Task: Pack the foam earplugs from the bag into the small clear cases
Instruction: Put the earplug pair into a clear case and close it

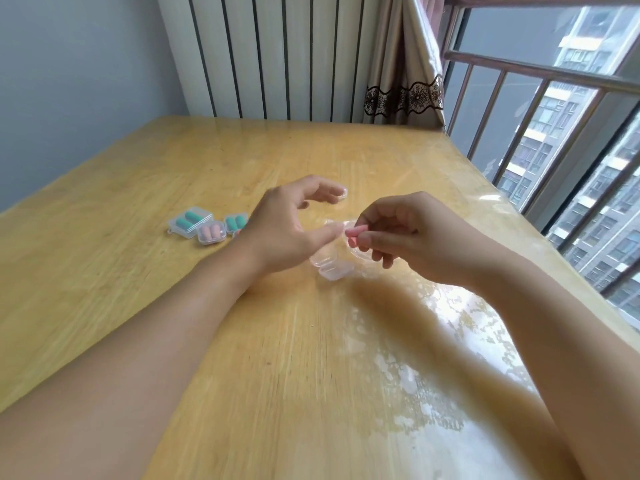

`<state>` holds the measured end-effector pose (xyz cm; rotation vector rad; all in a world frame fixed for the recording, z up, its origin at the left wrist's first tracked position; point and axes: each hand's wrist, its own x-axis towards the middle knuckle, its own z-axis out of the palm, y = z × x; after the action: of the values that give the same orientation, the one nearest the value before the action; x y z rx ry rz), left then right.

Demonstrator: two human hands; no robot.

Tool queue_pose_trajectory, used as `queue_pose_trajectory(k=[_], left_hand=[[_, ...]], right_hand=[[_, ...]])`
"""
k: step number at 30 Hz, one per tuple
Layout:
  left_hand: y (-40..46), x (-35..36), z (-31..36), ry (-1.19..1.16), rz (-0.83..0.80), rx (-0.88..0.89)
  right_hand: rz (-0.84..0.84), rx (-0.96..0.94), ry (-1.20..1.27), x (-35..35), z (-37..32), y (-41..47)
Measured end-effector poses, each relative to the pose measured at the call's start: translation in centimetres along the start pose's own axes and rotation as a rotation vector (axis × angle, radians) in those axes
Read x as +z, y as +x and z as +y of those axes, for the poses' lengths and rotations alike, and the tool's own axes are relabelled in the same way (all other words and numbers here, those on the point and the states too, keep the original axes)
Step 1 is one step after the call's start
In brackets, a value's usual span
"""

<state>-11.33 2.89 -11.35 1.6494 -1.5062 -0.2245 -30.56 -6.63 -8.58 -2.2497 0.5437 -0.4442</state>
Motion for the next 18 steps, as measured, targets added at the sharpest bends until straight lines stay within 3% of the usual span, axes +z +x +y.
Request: queue_pose_trajectory(k=[2,8,18], left_hand=[[-0.8,-2.2,-0.2,-0.008,-0.002,-0.045],[-2.0,-3.2,1.0,0.125,-0.214,-0.206],[-2.4,-1.8,1.4,0.217,-0.302,-0.101]], right_hand=[[-0.048,0.03,0.084,0.5,0.1,0.1],[-0.161,0.1,0.14,1.5,0.1,0.2],[-0.145,0.09,-0.02,2.4,-1.0,-0.3]])
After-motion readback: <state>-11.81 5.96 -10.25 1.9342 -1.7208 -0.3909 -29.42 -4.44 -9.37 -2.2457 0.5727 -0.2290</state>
